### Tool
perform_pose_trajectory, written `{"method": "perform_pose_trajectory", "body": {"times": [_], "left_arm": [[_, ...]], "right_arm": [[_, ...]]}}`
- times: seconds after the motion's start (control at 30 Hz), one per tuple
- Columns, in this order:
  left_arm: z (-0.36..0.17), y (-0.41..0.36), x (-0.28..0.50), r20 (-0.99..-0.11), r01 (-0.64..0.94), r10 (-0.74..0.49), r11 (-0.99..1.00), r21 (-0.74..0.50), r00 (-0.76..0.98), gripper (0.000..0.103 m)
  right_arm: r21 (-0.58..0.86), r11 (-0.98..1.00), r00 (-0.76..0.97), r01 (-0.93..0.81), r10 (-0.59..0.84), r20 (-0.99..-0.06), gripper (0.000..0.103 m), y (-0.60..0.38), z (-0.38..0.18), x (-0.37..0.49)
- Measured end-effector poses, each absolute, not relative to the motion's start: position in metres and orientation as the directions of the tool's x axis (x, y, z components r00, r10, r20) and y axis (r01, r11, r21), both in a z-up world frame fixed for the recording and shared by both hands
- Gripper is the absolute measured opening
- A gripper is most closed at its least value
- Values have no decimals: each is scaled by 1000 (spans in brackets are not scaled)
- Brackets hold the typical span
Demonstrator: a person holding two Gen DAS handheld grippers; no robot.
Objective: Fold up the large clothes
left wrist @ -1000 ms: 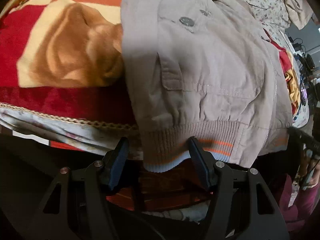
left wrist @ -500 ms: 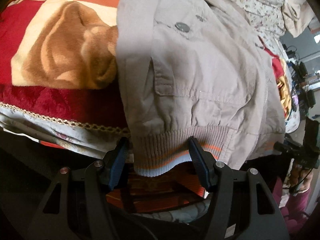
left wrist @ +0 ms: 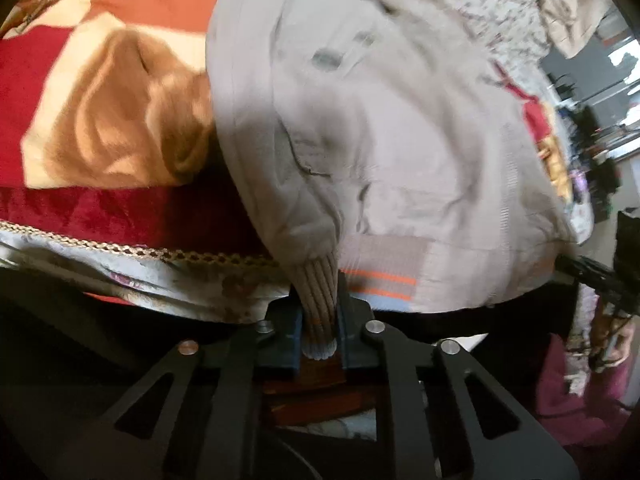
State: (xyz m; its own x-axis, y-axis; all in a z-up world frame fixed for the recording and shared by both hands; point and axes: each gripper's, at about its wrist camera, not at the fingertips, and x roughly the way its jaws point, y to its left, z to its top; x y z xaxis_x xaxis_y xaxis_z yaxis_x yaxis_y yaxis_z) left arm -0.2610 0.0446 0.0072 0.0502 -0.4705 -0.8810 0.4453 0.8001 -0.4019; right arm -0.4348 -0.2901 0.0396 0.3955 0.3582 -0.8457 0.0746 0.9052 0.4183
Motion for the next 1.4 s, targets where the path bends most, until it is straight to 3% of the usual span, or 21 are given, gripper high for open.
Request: {"method": "perform_pose_trajectory", "body": {"times": [0.3, 0.57, 0.77, 1.03, 1.2, 1.4], "left_arm": [[98, 60, -256, -789, 489, -595, 740, -462, 155, 9], [89, 57, -246, -789, 454, -598, 747, -486, 140, 9], [125, 59, -223, -737, 460, -644, 728, -508, 204, 9], [169, 22, -133, -670, 463, -657, 740, -487, 346, 9], [173, -13, -60, -665, 443, -626, 772, -456, 407, 9], [144, -60, 23, -718, 387, -559, 823, -416, 415, 9]], "right_arm": [[512, 859, 501, -31, 456, -736, 10, -296, 95, -434], [514, 857, 496, -31, 459, -737, 10, -293, 94, -429], [582, 812, 594, -33, 485, -642, 10, -314, 113, -421], [607, 794, 724, 13, 412, -554, 10, -351, 140, -341], [564, 821, 761, 89, 310, -571, 10, -375, 152, -275], [536, 821, 749, 195, 228, -622, 10, -413, 128, -201]]}}
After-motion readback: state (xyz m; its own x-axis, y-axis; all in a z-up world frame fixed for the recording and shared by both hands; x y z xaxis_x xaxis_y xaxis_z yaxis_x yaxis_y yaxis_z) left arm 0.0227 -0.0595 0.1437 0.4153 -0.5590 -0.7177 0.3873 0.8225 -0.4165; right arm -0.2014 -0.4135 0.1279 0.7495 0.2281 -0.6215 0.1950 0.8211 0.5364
